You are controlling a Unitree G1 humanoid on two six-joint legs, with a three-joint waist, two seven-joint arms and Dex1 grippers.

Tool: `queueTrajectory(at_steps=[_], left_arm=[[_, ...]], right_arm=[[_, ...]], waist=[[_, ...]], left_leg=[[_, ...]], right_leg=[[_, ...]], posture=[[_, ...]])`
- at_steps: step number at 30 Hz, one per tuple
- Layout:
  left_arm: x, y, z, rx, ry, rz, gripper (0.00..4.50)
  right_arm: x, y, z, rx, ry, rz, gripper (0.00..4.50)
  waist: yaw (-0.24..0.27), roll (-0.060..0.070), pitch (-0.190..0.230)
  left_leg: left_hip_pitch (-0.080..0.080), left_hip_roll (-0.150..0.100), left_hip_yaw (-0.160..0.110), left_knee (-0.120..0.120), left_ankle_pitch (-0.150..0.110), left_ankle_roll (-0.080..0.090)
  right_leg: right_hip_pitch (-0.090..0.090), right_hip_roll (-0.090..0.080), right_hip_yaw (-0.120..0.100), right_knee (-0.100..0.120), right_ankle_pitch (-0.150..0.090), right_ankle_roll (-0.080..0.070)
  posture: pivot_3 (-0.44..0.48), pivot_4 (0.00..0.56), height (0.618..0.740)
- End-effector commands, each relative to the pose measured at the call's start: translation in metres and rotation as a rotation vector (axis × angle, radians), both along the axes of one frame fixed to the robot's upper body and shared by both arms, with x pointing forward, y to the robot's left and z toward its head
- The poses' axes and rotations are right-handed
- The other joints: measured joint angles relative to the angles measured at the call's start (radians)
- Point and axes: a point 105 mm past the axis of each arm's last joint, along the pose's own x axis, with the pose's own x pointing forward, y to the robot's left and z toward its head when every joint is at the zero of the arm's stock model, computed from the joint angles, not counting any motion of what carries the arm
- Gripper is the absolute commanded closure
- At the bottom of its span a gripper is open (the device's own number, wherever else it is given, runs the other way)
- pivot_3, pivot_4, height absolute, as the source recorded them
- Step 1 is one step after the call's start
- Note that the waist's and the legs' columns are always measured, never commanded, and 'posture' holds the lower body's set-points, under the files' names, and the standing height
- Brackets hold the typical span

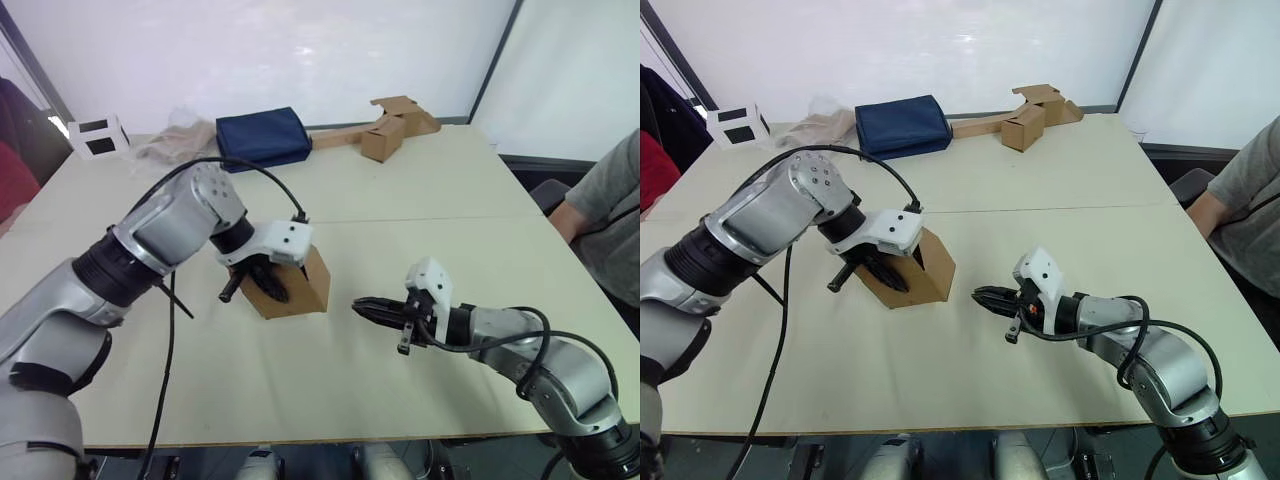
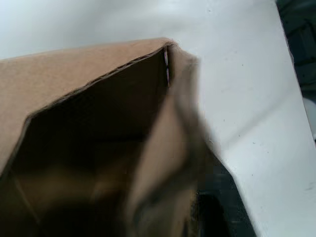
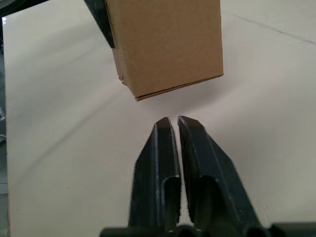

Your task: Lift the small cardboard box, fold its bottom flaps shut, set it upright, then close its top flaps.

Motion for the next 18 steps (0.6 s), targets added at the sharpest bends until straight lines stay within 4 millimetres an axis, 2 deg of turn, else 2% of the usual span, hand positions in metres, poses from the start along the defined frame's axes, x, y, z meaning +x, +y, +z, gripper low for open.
queueTrajectory(at_steps=[1,2,5,7,11,14,17,18], left_arm=[[-0.005,-0.005,0.022,-0.034,-0.017,0.001,2.54],[-0.006,-0.005,0.026,-0.043,-0.013,0.006,2.23],[-0.009,-0.003,0.038,-0.065,-0.013,0.001,2.23],[-0.004,0.001,0.047,-0.097,-0.025,0.028,2.23],[-0.002,0.013,0.074,-0.272,0.021,0.122,2.23],[0.003,0.033,0.089,-0.448,0.036,0.292,2.23],[0.015,0.067,0.084,-0.664,-0.012,0.548,2.23],[0.016,0.077,0.081,-0.722,-0.019,0.616,2.45]], right_arm=[[-0.004,0.005,0.006,0.012,-0.041,0.023,4.50],[-0.004,0.005,0.005,0.012,-0.038,0.023,4.50],[-0.006,0.005,0.001,0.009,-0.027,0.034,4.50],[-0.005,0.005,-0.002,-0.002,-0.018,0.053,4.50],[0.004,0.000,-0.005,-0.032,-0.027,0.055,4.50],[0.008,-0.005,-0.006,-0.031,-0.030,0.035,4.50],[0.012,-0.005,-0.007,0.002,-0.013,0.021,4.50],[0.014,-0.005,-0.006,0.015,-0.010,0.016,4.50]], waist=[[0.001,0.000,0.000],[0.001,0.000,0.000],[0.001,0.000,0.000],[0.001,0.000,0.000],[-0.001,0.000,0.000],[-0.007,0.001,0.000],[-0.020,0.001,-0.001],[-0.025,0.001,-0.001]], left_leg=[[0.000,0.000,0.000,0.000,0.000,0.000],[0.000,0.000,0.000,0.000,0.000,0.000],[0.000,0.000,0.000,0.000,0.000,0.000],[0.000,0.000,0.000,0.000,0.000,0.000],[0.001,0.000,0.000,0.001,0.000,0.000],[0.001,0.000,0.000,0.000,0.000,0.001],[0.001,0.000,0.000,0.000,0.000,0.001],[0.002,0.000,0.000,0.000,0.000,0.001]], right_leg=[[0.000,0.000,0.000,0.000,0.000,0.000],[0.000,0.000,0.000,0.000,0.000,0.000],[0.000,0.000,0.000,0.000,0.000,0.000],[0.000,0.000,0.000,0.000,0.000,0.000],[0.000,0.000,0.000,0.001,0.000,0.000],[0.000,0.000,0.000,0.001,0.000,0.000],[0.000,0.000,0.000,0.002,0.000,0.000],[0.000,0.000,0.000,0.001,0.000,0.000]], posture=[[0.000,0.150,0.740],[0.000,0.150,0.740],[0.000,0.150,0.740],[0.000,0.150,0.740],[0.000,0.150,0.740],[0.000,0.150,0.740],[0.000,0.150,0.740],[0.000,0.150,0.740]])
